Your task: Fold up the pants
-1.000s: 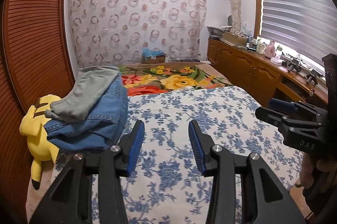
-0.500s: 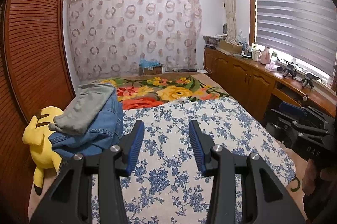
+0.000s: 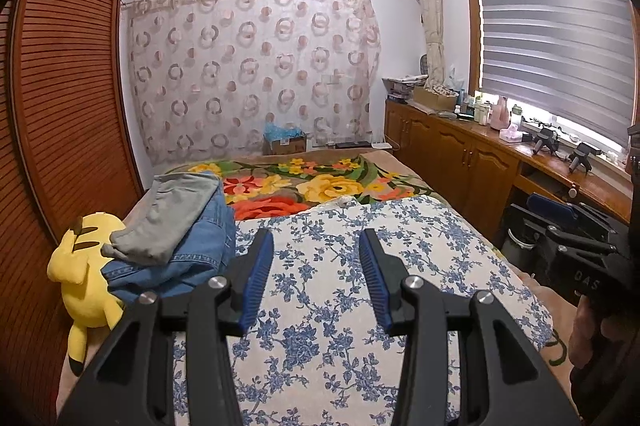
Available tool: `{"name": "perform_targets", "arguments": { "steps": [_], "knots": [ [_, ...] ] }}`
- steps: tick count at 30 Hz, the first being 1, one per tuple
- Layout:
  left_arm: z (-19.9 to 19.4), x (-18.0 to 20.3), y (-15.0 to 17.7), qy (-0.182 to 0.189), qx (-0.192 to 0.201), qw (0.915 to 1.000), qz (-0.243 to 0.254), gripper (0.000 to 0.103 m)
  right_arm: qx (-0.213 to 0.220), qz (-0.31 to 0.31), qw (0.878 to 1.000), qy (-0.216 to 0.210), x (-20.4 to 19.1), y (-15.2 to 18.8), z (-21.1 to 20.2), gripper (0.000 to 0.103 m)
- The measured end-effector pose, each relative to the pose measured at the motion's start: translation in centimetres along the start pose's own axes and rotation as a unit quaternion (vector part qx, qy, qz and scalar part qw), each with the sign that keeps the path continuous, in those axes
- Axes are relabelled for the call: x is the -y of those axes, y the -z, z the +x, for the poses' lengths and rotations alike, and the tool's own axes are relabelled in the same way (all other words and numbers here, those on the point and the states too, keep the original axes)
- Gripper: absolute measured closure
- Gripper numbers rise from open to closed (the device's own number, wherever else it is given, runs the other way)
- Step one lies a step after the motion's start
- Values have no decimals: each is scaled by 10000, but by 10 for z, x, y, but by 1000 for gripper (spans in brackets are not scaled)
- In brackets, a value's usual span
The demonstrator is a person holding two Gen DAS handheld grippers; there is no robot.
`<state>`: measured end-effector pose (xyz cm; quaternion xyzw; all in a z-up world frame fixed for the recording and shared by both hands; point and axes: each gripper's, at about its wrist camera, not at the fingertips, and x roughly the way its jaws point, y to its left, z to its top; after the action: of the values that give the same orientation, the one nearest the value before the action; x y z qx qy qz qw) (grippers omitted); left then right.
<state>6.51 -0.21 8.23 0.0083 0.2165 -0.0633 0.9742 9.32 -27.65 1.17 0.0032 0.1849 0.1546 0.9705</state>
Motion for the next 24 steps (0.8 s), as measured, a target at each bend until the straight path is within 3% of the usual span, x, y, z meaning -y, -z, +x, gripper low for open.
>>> {"name": "perform_targets", "arguments": {
  "steps": [24],
  "knots": [
    [-1,0,0,-4,-2,10000,-9,59,2,22,10000,29,4,1,-1,42]
  ]
}}
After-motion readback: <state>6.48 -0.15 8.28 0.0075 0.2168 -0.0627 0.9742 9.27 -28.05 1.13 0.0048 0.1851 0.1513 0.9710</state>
